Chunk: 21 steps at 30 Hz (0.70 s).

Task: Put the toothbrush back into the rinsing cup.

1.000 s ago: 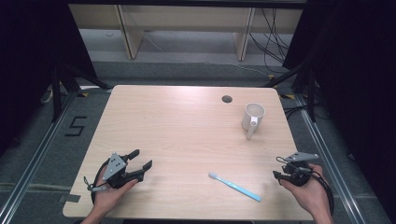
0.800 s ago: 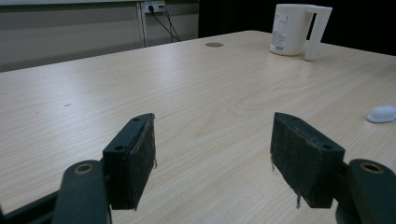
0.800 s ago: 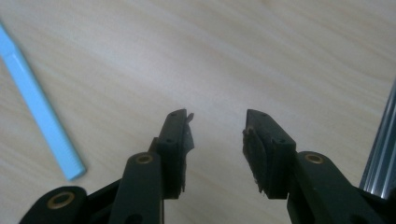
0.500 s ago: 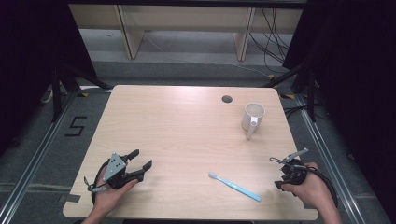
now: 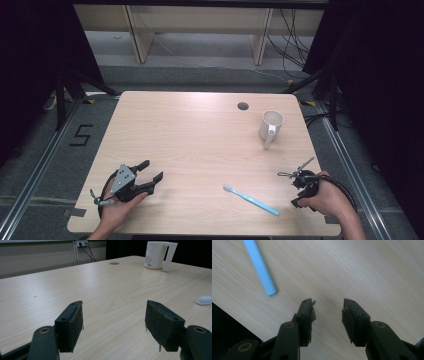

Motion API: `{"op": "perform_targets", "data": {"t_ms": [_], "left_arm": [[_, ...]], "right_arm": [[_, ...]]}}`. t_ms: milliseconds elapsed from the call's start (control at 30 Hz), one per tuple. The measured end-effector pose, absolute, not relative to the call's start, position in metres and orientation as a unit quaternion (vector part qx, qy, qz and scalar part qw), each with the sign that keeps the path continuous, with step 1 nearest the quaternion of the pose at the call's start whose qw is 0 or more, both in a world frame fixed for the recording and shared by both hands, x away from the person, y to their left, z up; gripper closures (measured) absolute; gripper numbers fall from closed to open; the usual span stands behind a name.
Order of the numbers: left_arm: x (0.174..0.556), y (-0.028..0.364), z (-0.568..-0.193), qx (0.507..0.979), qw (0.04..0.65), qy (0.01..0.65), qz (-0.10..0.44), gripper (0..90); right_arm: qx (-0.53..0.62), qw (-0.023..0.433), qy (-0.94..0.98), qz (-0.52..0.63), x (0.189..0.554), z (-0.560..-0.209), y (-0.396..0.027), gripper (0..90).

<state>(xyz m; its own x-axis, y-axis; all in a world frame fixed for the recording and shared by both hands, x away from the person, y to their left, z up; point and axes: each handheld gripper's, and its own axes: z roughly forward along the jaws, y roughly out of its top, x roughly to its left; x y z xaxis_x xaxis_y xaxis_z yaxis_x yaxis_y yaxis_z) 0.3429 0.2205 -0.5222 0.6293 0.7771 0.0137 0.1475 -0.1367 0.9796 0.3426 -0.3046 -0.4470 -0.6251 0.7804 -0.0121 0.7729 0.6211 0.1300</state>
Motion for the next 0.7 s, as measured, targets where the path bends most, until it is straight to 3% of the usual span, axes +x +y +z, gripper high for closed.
{"op": "perform_targets", "data": {"t_ms": [700], "left_arm": [[0.343, 0.220, -0.522, 0.703, 0.566, 0.331, 0.275, 30.0]], "right_arm": [[0.371, 0.042, 0.926, 0.056, 0.354, -0.445, -0.288, 60.1]]}}
